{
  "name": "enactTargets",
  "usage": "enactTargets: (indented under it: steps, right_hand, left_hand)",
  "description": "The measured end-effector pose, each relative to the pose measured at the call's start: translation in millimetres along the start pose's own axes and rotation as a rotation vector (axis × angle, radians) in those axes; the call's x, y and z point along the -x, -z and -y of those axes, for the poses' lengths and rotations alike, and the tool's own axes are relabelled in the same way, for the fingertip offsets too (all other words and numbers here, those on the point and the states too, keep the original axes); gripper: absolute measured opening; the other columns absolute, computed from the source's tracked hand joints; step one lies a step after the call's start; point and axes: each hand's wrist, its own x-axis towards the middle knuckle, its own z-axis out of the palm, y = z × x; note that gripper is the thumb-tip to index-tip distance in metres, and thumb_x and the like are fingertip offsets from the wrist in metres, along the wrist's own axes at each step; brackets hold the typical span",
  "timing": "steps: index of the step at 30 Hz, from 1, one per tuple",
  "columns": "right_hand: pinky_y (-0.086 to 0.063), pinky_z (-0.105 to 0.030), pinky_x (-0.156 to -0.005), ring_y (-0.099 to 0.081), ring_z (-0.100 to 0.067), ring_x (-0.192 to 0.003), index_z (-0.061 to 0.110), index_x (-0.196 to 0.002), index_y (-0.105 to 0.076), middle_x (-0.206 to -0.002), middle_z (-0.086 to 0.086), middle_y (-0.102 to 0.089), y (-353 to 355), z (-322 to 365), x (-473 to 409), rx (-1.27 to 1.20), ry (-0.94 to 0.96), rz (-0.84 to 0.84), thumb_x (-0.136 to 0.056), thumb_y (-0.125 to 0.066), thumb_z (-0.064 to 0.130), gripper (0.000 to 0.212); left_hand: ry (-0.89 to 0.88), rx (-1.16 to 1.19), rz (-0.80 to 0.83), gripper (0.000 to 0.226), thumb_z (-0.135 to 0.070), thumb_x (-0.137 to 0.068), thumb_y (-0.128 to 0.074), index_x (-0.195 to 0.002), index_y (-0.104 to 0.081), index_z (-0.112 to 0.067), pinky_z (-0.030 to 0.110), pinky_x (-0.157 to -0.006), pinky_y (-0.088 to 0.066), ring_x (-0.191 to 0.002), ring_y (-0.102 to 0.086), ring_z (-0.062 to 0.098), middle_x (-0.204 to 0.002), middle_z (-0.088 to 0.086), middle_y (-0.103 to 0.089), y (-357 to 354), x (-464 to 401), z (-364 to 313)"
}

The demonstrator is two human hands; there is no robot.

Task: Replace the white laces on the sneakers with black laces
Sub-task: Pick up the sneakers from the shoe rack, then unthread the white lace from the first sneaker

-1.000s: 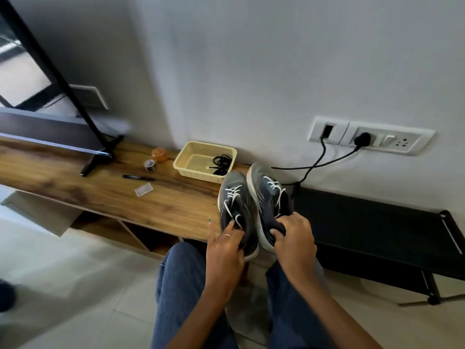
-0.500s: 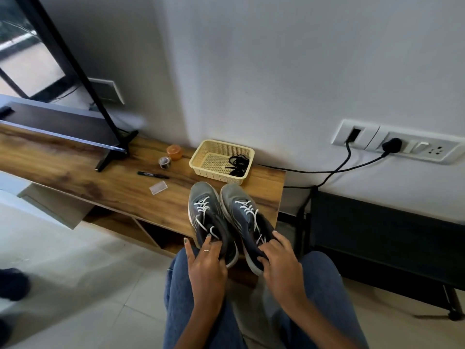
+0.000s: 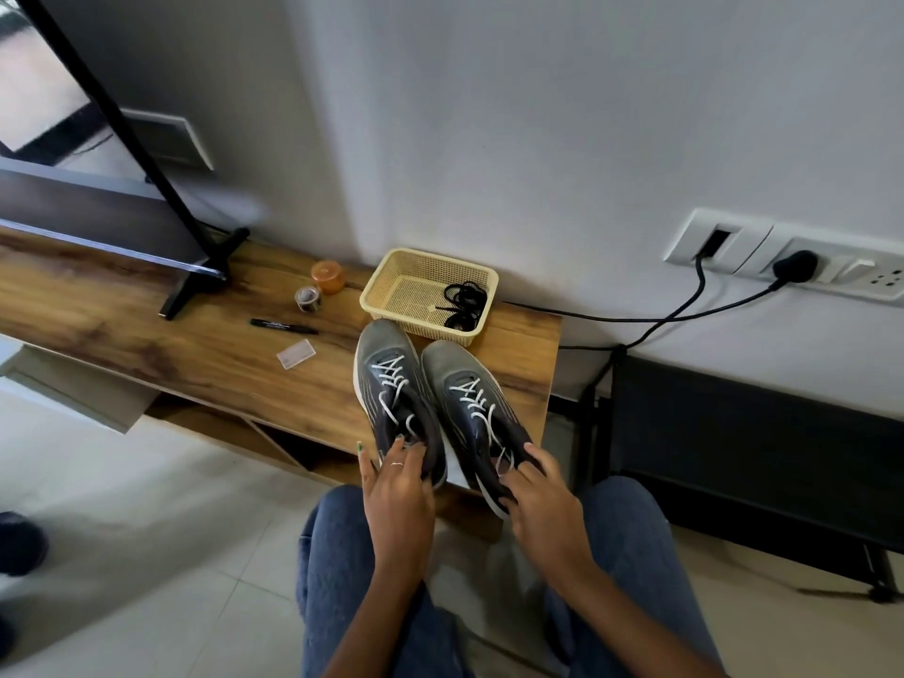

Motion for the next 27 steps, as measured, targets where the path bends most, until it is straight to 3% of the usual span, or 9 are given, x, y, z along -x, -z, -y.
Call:
enactTargets:
  steps: [5, 9, 12, 14, 16, 19, 21, 24, 27]
  right_hand:
    - [-0.058, -0.028, -0.066, -0.053, -0.022, -0.115, 0.018, -0.087, -0.073, -0.086, 0.007, -0.067, -10, 3, -7, 0.043, -0.046, 0.042, -0.055, -0.088, 0.008, 0.037]
    - [-0.057, -0.035, -0.069, -0.061, -0.026, -0.109, 0.017, -0.089, -0.071, -0.086, 0.007, -0.068, -7, 7, -10, 0.095, -0.042, 0.082, -0.054, -0.088, 0.015, 0.039]
    - [-0.057, -0.034, -0.066, -0.062, -0.026, -0.106, 0.017, -0.088, -0.071, -0.082, 0.006, -0.068, -3, 7, -10, 0.105, -0.044, 0.088, -0.054, -0.089, 0.02, 0.038]
    - [-0.055, -0.033, -0.061, -0.063, -0.025, -0.1, 0.018, -0.083, -0.071, -0.077, 0.007, -0.068, -2, 7, -8, 0.113, -0.072, 0.089, -0.053, -0.089, 0.023, 0.036]
    - [-0.053, -0.034, -0.059, -0.061, -0.024, -0.096, 0.019, -0.081, -0.07, -0.075, 0.007, -0.067, -3, 7, -5, 0.095, -0.108, 0.09, -0.056, -0.088, 0.027, 0.032]
    - [-0.048, -0.033, -0.057, -0.058, -0.022, -0.089, 0.02, -0.081, -0.069, -0.074, 0.008, -0.067, -5, 5, 1, 0.081, -0.137, 0.098, -0.062, -0.084, 0.032, 0.027]
    - [-0.045, -0.032, -0.057, -0.056, -0.021, -0.086, 0.021, -0.079, -0.068, -0.074, 0.008, -0.067, -3, 5, 5, 0.077, -0.145, 0.104, -0.065, -0.082, 0.033, 0.023]
    - [-0.045, -0.032, -0.057, -0.056, -0.023, -0.085, 0.018, -0.08, -0.067, -0.079, 0.004, -0.066, -1, 1, 9, 0.026, -0.129, 0.084, -0.067, -0.081, 0.027, 0.021]
    - [-0.048, -0.032, -0.069, -0.05, -0.023, -0.099, 0.017, -0.099, -0.067, -0.098, 0.001, -0.063, 6, -4, 9, -0.042, -0.096, 0.127, -0.079, -0.071, 0.025, 0.023]
  left_hand:
    - [0.004, 0.031, 0.005, 0.038, 0.009, -0.061, -0.075, -0.094, -0.07, -0.008, 0.028, -0.12, 0.003, -0.097, -0.066, 0.024, -0.094, 0.006, -0.072, 1, -8, -5]
    - [0.04, 0.009, 0.042, 0.036, -0.001, -0.068, -0.077, -0.103, -0.07, -0.006, 0.032, -0.118, -0.001, -0.107, -0.064, 0.025, -0.103, 0.009, -0.071, 0, -8, -5]
    - [0.092, 0.034, 0.023, 0.041, -0.009, -0.078, -0.072, -0.118, -0.063, -0.006, 0.041, -0.119, -0.009, -0.122, -0.051, 0.024, -0.122, 0.009, -0.062, 1, -2, -14]
    - [0.081, 0.081, -0.037, 0.044, -0.011, -0.082, -0.07, -0.124, -0.06, -0.007, 0.04, -0.115, -0.019, -0.124, -0.042, 0.021, -0.127, 0.008, -0.056, 4, 4, -25]
    - [0.053, 0.168, -0.07, 0.04, -0.011, -0.084, -0.067, -0.124, -0.059, -0.01, 0.035, -0.108, -0.031, -0.119, -0.043, 0.016, -0.125, 0.005, -0.055, 6, 10, -38]
    - [0.049, 0.301, 0.021, 0.036, -0.01, -0.091, -0.057, -0.127, -0.056, -0.014, 0.036, -0.101, -0.045, -0.116, -0.049, 0.014, -0.125, 0.003, -0.056, 3, 18, -55]
    - [0.06, 0.366, 0.103, 0.038, -0.011, -0.096, -0.051, -0.134, -0.052, -0.013, 0.037, -0.106, -0.041, -0.124, -0.046, 0.015, -0.134, 0.003, -0.052, 1, 20, -64]
    - [0.083, 0.392, 0.2, 0.043, -0.013, -0.101, -0.042, -0.144, -0.041, -0.014, 0.022, -0.112, -0.028, -0.137, -0.035, 0.011, -0.15, 0.0, -0.038, -1, 20, -73]
    - [0.107, 0.369, 0.265, 0.048, -0.012, -0.101, -0.04, -0.149, -0.033, -0.015, 0.019, -0.11, -0.023, -0.142, -0.028, 0.012, -0.154, 0.002, -0.031, -7, 19, -75]
